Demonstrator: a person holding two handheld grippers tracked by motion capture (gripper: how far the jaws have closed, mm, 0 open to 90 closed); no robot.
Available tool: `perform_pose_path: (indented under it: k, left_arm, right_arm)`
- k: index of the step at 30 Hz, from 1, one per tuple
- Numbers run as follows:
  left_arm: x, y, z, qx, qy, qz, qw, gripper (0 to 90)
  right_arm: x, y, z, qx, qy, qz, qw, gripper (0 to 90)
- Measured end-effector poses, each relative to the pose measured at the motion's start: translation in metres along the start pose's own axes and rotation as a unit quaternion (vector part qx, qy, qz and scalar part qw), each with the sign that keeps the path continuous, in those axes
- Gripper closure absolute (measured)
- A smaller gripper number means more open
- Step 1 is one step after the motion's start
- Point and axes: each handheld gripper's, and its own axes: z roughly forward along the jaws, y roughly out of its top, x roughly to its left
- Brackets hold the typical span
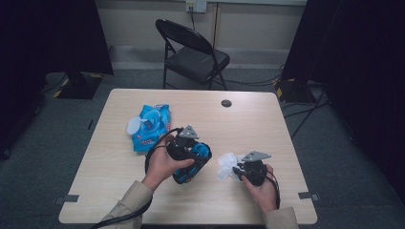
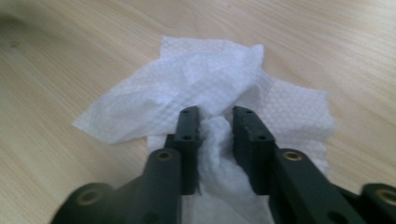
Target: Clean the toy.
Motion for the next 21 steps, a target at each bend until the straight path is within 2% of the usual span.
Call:
perform_pose_path:
  k: [3,7,9,11,14,18,21]
  left_arm:
    - [-0.002,-0.001,-0.002,0.0,-0.004,0.001,1.0,26.2]
    - [-0.003,-0.004,-0.004,-0.004,-0.006,0.005,1.0,26.2]
    - [-0.003,-0.006,-0.005,-0.005,-0.009,0.006,0.9999,26.2]
    - [-0.004,-0.007,-0.007,-0.009,-0.011,0.007,0.9999,26.2]
    - [-0.003,-0.009,-0.009,-0.015,-0.019,0.009,0.9997,26.2]
    - [-0.003,-0.012,-0.012,-0.021,-0.024,0.016,0.9994,26.2]
    - [-0.003,-0.014,-0.014,-0.028,-0.029,0.015,0.9991,26.2]
  right_arm:
    - [0.0,0.001,0.001,0.001,0.001,0.004,1.0,83.5]
    - [-0.001,0.003,0.001,0.006,0.003,0.018,0.9998,87.4]
    - [-0.004,0.002,0.001,0.002,0.011,0.036,0.9993,88.0]
    - [-0.007,0.002,0.0,0.002,0.019,0.044,0.9989,88.2]
    - [-0.011,0.009,-0.01,-0.029,0.039,0.065,0.9967,88.3]
    - [-0.013,0.026,-0.032,-0.076,0.054,0.072,0.993,88.3]
    - [-0.01,0.039,-0.046,-0.107,0.076,0.076,0.9885,88.3]
